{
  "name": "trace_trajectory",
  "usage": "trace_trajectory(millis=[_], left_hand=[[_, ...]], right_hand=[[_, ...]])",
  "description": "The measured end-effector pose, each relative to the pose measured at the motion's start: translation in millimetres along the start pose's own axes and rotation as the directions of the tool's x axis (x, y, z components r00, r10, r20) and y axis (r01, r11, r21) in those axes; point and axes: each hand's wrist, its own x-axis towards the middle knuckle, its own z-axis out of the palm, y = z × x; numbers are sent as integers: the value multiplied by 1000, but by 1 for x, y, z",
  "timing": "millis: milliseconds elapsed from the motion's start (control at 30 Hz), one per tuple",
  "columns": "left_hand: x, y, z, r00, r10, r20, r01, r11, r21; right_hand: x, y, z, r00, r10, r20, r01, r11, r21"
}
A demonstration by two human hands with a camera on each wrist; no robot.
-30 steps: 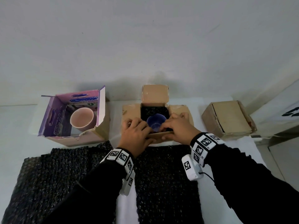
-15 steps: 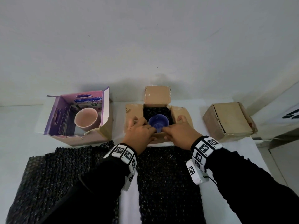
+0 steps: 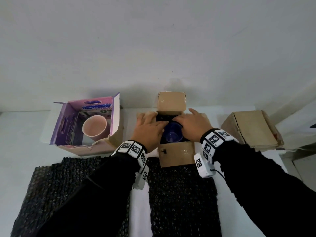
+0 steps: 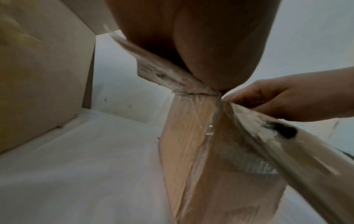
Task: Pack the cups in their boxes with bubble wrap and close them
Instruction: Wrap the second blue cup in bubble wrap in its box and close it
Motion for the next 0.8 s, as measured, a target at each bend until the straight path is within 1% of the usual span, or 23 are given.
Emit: trace_trajectory(millis=[67,133,233,300,400,467,533,567,633,667,700,800], left_hand=[[8,2,-2,998,-17,58,17,1000,8],[17,3,-3,993,-44,110,39,998,48],[29,4,-4,981,-84,174,58,987,150],[33,6,-3,975,-103,195,63,978,201],[33,4,-3,969,-129,212,99,984,150],[31,1,-7,972,-130,196,107,987,122],[28,-2,-10,978,-116,171,99,990,105],[26,-4,-12,977,-112,182,97,991,89],[24,-8,-14,964,-111,242,96,993,73],[24,-9,-15,957,-112,266,94,992,78],[24,-9,-16,952,-116,282,95,992,86],[31,-6,-17,937,-140,320,117,989,92]], right_hand=[[0,-4,1,999,-49,4,49,995,-86],[2,-6,3,997,-72,13,73,990,-120],[8,-5,7,998,-43,38,48,988,-144],[10,-6,9,998,-45,40,51,982,-181],[12,-6,11,997,-67,36,72,981,-180],[13,-3,11,994,-100,38,104,988,-115],[10,1,8,993,-116,1,116,993,-14],[8,4,6,991,-123,-50,123,992,4],[1,10,6,978,-133,-163,129,991,-32],[-2,12,7,972,-134,-192,128,991,-42],[-5,14,8,970,-135,-201,130,991,-40],[-10,15,9,978,-130,-164,126,991,-35]])
